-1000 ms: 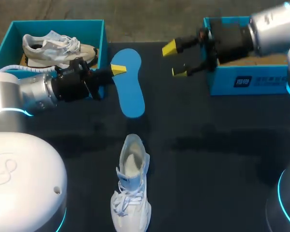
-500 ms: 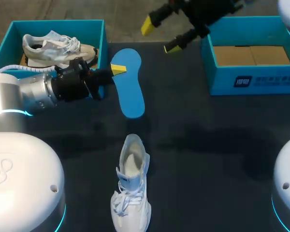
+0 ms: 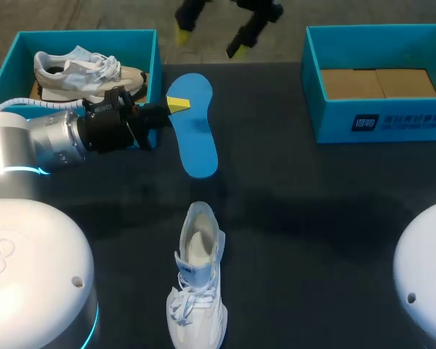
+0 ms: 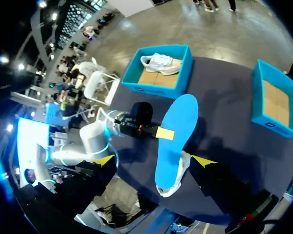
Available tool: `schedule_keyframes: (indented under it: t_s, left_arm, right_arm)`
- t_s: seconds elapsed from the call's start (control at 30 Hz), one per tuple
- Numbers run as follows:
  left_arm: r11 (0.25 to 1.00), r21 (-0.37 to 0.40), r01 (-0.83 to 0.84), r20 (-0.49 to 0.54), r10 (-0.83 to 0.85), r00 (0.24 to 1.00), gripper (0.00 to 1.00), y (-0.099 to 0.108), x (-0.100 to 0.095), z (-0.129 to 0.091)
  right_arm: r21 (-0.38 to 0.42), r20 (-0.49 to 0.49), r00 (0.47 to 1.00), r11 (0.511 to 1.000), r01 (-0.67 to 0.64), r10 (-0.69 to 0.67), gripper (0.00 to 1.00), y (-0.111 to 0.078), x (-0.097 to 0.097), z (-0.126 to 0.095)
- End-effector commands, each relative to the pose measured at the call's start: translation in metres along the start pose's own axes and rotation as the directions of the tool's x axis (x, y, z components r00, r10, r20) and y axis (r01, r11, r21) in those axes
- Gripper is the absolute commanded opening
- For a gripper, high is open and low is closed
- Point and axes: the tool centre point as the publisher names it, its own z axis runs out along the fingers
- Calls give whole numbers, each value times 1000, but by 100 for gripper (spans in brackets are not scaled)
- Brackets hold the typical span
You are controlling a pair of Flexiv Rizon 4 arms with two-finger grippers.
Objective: Take the shoe out of the shoebox, open the shoe tongue, remove and reinsert the insole, then place the shoe into the shoebox
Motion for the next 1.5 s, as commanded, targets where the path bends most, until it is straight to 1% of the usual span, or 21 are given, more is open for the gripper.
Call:
schedule_keyframes:
  t_s: [0.03, 0.2, 0.33, 0.5, 0.8, 0.93, 1.07, 1.13, 1.2, 1.27, 1.43, 1.47, 1.5]
  left_arm:
    - [1000, 0, 1, 4, -1, 1000, 0, 1, 1, -1]
    - [1000, 0, 1, 4, -1, 1000, 0, 1, 1, -1]
    - [1000, 0, 1, 4, -1, 1000, 0, 1, 1, -1]
    - [1000, 0, 1, 4, -1, 1000, 0, 1, 1, -1]
    - [1000, 0, 1, 4, -1, 1000, 0, 1, 1, -1]
    - [1000, 0, 1, 4, -1, 1000, 0, 1, 1, -1]
    - [1000, 0, 1, 4, -1, 1000, 0, 1, 1, -1]
    - [1000, 0, 1, 4, -1, 1000, 0, 1, 1, -1]
    - [1000, 0, 1, 4, -1, 1000, 0, 1, 1, -1]
    - [1000, 0, 1, 4, -1, 1000, 0, 1, 1, -1]
    - [1000, 0, 1, 4, -1, 1000, 0, 1, 1, -1]
    - [1000, 0, 1, 4, -1, 1000, 0, 1, 1, -1]
    - [1000, 0, 1, 4, -1, 1000, 0, 1, 1, -1]
  right_arm:
    - [-27, 537, 844, 999, 29, -10, 100, 2, 17, 10]
    - [-31, 548, 837, 999, 38, -15, 100, 2, 24, 15]
    - [-5, 552, 834, 1000, 21, -15, 100, 4, 26, 19]
    - [4, 552, 834, 1000, 5, -6, 100, 6, 28, 22]
    - [-11, 576, 818, 1000, -1, 7, 100, 5, 31, 22]
    - [-24, 555, 832, 1000, -11, 22, 100, 2, 29, 23]
    - [-39, 531, 846, 999, -34, 50, 100, 0, 23, 19]
    - [-70, 404, 912, 996, -50, 74, 100, -1, 17, 14]
    - [-82, 326, 941, 994, -71, 94, 100, -3, 9, 10]
    - [-105, 177, 976, 989, -106, 124, 100, -6, -3, 6]
    - [-128, -4, 988, 980, -153, 154, 100, -14, -20, -2]
    - [-126, -60, 986, 979, -162, 156, 100, -15, -25, -2]
    - [-141, -124, 981, 976, -166, 149, 100, -16, -29, -2]
